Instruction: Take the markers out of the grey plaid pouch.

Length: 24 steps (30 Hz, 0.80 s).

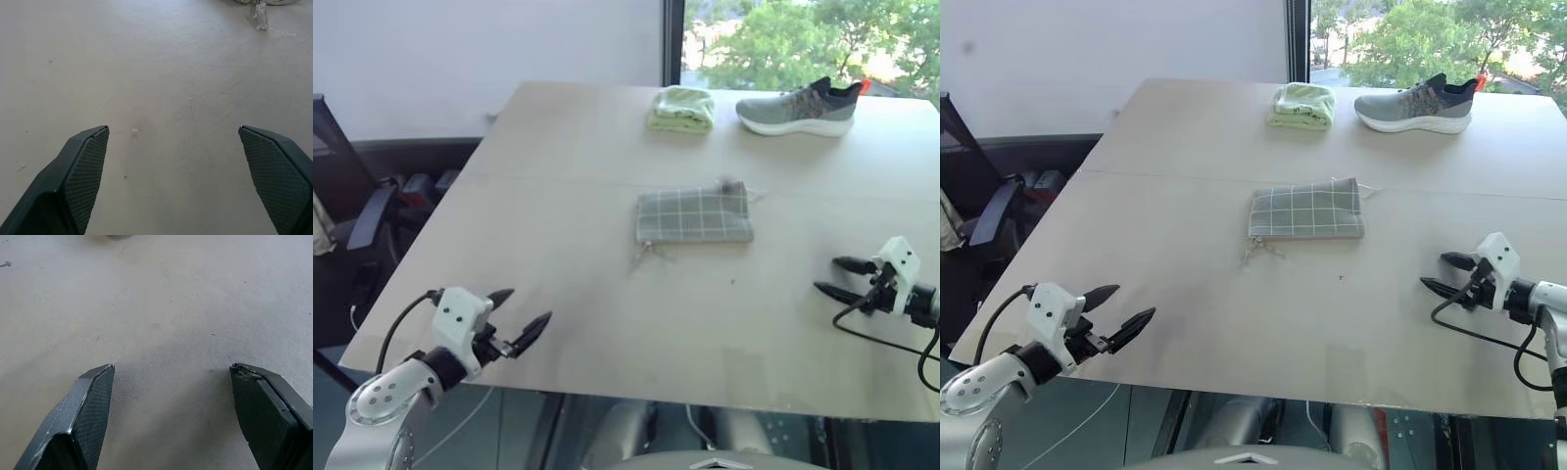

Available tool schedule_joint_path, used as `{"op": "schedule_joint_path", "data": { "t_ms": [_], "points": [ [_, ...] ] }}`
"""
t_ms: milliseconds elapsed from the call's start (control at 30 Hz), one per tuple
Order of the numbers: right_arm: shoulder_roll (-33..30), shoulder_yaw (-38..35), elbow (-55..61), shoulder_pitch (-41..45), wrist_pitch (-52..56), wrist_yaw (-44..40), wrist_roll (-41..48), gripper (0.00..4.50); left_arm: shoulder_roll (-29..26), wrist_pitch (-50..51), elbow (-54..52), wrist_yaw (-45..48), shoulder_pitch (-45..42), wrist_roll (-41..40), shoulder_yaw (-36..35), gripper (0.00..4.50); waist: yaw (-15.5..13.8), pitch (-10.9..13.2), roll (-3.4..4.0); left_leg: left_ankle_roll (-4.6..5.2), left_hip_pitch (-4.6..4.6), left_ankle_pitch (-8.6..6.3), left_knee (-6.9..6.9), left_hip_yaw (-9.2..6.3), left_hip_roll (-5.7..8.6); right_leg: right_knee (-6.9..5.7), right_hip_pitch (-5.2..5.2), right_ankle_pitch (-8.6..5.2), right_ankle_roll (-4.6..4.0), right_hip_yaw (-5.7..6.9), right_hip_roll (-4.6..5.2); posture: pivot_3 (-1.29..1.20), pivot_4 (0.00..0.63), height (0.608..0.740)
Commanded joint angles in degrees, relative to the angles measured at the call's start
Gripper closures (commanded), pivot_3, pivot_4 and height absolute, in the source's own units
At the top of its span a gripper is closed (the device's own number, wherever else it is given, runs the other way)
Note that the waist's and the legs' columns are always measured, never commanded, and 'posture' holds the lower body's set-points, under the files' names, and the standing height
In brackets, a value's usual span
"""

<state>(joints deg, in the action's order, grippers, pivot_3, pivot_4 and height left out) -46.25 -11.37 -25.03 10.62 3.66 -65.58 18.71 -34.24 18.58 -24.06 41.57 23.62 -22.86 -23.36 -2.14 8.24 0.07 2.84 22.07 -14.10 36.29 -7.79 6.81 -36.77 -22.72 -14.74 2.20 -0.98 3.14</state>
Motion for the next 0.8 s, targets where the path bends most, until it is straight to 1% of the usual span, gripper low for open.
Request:
{"op": "schedule_joint_path", "data": {
  "t_ms": [33,133,367,800],
  "points": [
    [-1.67,-2.8,2.01,-1.91,0.72,-1.36,1.98,0.71,-0.59,-1.11,-0.21,0.73,-0.86,-1.5,-1.77,0.09,-0.01,0.0,0.0,0.0,0.0,0.0,0.0,0.0,0.0,0.0,0.0,0.0,0.0,0.0,0.0,0.0,0.15,0.74],
    [-2.18,-4.52,4.35,-3.84,1.68,-1.89,3.58,0.71,-0.73,-0.21,0.7,0.1,-2.59,-1.6,-1.79,0.09,-0.36,0.03,0.02,0.0,0.02,0.0,0.0,-0.01,0.0,0.0,-0.01,0.0,0.0,0.02,0.0,0.0,0.15,0.74],
    [-1.85,-5.39,6.15,-4.23,2.77,-2.07,4.28,0.71,-0.9,0.3,0.53,-0.35,-3.64,-1.61,-1.94,0.09,0.18,0.1,0.09,0.02,-0.02,-0.01,0.0,0.12,-0.01,-0.03,-0.04,0.0,0.01,-0.13,-0.01,0.0,0.15,0.74],
    [-2.25,-5.43,7.85,-4.12,4.06,-1.88,5.3,0.71,-0.98,0.41,0.29,-1.13,-5.7,-0.48,0.08,0.09,-0.06,0.11,0.08,0.02,0.0,-0.01,0.0,0.13,-0.01,-0.03,-0.06,0.01,0.01,-0.13,-0.01,0.0,0.15,0.74]
  ]
}}
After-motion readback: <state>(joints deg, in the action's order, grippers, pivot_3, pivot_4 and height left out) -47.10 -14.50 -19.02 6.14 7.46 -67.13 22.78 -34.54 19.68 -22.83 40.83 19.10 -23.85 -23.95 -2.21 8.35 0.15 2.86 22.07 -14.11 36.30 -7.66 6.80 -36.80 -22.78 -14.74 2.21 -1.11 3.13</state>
